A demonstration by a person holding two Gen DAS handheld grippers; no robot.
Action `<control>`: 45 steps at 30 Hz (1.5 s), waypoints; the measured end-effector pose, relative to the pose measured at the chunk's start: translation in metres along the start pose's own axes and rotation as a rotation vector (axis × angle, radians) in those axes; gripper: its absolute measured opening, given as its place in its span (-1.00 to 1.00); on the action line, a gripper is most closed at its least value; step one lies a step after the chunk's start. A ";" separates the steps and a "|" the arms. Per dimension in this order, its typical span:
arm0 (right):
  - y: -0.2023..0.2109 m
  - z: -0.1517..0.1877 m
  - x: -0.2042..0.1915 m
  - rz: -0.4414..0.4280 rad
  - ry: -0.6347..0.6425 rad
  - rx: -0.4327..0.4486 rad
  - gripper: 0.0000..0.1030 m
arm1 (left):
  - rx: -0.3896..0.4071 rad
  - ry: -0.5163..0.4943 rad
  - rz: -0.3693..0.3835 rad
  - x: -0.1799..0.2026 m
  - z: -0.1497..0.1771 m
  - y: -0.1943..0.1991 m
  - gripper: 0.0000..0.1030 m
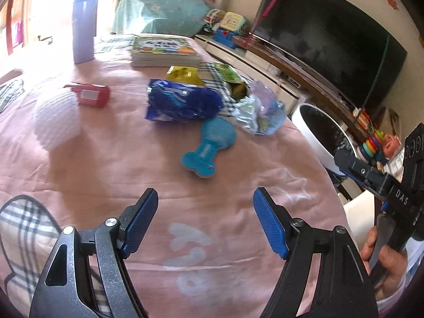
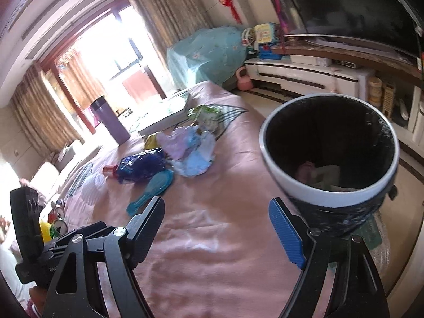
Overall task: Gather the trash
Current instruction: 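Move both tools back over the table toward remaining trash, then grasp the blue brush with the left tool while the right grasps the crumpled plastic bag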
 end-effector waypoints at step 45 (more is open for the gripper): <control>-0.033 -0.011 0.010 -0.005 -0.013 -0.024 -0.41 | -0.050 -0.204 0.114 0.050 -0.016 -0.044 -0.38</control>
Point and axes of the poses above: each gripper's, at about its wrist camera, not at the fingertips, and y roughly against the way its jaws point, x to its right, z to its underside, the point moved 4 cm from there along -y, roughly the way its jaws point, and after that the axes turned 9 degrees about x, right-handed, at the moved point
